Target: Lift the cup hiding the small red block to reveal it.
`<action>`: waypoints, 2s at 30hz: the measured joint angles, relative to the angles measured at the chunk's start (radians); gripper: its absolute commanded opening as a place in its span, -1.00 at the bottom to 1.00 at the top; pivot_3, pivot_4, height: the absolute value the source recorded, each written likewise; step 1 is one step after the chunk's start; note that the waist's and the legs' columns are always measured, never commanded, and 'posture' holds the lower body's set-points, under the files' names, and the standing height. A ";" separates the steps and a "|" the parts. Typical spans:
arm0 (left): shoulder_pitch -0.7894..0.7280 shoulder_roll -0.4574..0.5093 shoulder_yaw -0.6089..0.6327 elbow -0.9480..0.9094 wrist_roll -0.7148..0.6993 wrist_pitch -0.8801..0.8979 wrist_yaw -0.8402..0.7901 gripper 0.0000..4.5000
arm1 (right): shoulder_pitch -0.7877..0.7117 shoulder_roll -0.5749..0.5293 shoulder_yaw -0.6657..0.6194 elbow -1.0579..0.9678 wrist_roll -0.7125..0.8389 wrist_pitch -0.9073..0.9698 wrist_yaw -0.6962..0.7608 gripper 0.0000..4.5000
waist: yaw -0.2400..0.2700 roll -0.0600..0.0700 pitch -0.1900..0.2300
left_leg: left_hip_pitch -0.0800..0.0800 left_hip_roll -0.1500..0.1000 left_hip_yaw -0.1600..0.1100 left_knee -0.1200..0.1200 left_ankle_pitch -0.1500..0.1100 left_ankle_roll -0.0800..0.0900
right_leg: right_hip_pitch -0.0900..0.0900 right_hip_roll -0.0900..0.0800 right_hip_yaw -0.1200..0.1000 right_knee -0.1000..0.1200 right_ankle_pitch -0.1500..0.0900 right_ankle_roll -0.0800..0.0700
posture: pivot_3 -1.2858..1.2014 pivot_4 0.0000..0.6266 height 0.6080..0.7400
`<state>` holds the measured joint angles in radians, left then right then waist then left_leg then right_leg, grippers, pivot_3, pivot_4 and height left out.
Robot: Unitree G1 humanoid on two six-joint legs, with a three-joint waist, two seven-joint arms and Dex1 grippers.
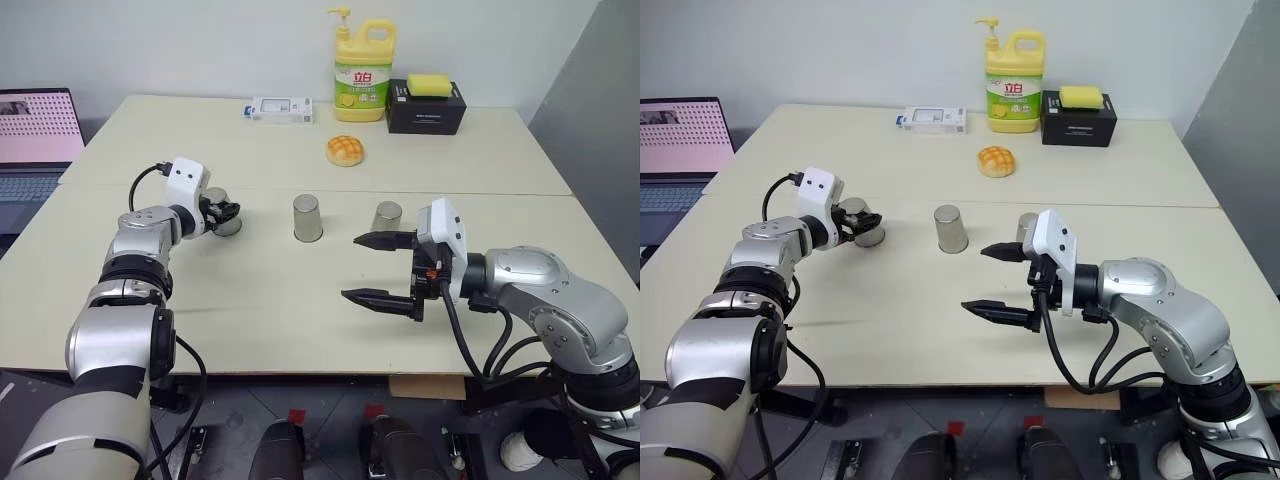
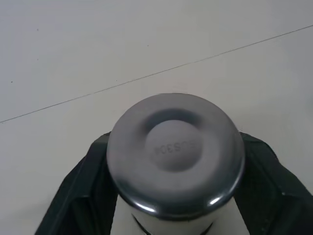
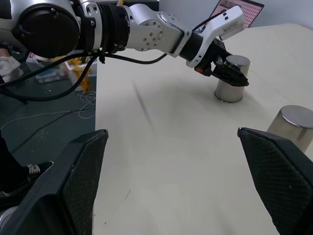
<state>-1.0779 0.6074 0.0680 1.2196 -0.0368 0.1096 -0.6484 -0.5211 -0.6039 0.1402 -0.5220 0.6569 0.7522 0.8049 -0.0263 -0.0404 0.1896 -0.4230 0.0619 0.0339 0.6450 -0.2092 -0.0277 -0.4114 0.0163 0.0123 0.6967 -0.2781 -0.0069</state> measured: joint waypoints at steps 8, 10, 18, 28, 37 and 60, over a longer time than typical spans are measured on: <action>-0.013 0.039 0.021 -0.032 -0.004 -0.014 -0.034 0.19 | 0.020 -0.001 0.000 -0.002 -0.007 -0.001 0.001 1.00 | -0.001 0.000 0.000 | -0.003 0.000 0.000 0.000 0.000 0.000 | -0.003 0.000 0.000 0.000 0.000 0.000 | 0.03 -0.52 1.00; -0.033 0.070 0.040 -0.058 -0.009 -0.017 -0.019 0.19 | 0.021 0.000 0.000 -0.002 -0.008 -0.002 0.001 1.00 | -0.002 0.000 0.000 | -0.004 0.000 0.000 0.000 0.000 0.000 | -0.005 0.000 0.000 0.001 0.000 0.000 | 0.03 -0.52 1.00; 0.011 0.102 0.059 -0.048 -0.005 -0.050 0.116 0.19 | 0.013 0.013 0.004 0.020 -0.012 -0.017 0.013 1.00 | -0.002 0.000 0.000 | -0.004 0.001 0.000 0.001 0.000 0.000 | -0.005 0.000 0.000 0.001 0.000 0.001 | 0.03 -0.52 1.00; 0.029 0.073 0.129 0.019 -0.040 -0.034 0.204 0.19 | 0.003 0.013 0.004 0.020 -0.017 -0.020 0.020 1.00 | -0.001 -0.001 0.000 | -0.006 0.000 0.000 0.001 0.000 0.000 | -0.006 0.000 0.000 0.001 0.001 0.001 | 0.03 -0.52 1.00; 0.030 0.064 0.162 0.043 -0.057 0.003 0.194 1.00 | 0.003 0.014 0.004 0.018 -0.017 -0.018 0.014 1.00 | -0.001 -0.001 0.000 | -0.006 0.000 0.000 0.001 0.000 0.000 | -0.006 0.000 -0.001 0.002 0.001 0.000 | 0.03 -0.52 1.00; 0.436 0.276 0.121 -0.884 -0.200 0.279 -0.248 1.00 | 0.034 -0.011 -0.017 0.035 -0.053 -0.072 0.011 1.00 | -0.007 0.000 0.000 | -0.005 0.002 -0.001 0.001 0.001 -0.002 | -0.009 -0.001 0.002 0.008 0.001 0.000 | 0.03 -0.52 1.00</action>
<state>-0.6423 0.8834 0.1892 0.3355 -0.2364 0.3885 -0.8969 -0.4869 -0.6150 0.1229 -0.4871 0.6044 0.6805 0.8158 -0.0336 -0.0409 0.1892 -0.4280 0.0642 0.0330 0.6462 -0.2082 -0.0294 -0.4203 0.0155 0.0142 0.7043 -0.2770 -0.0070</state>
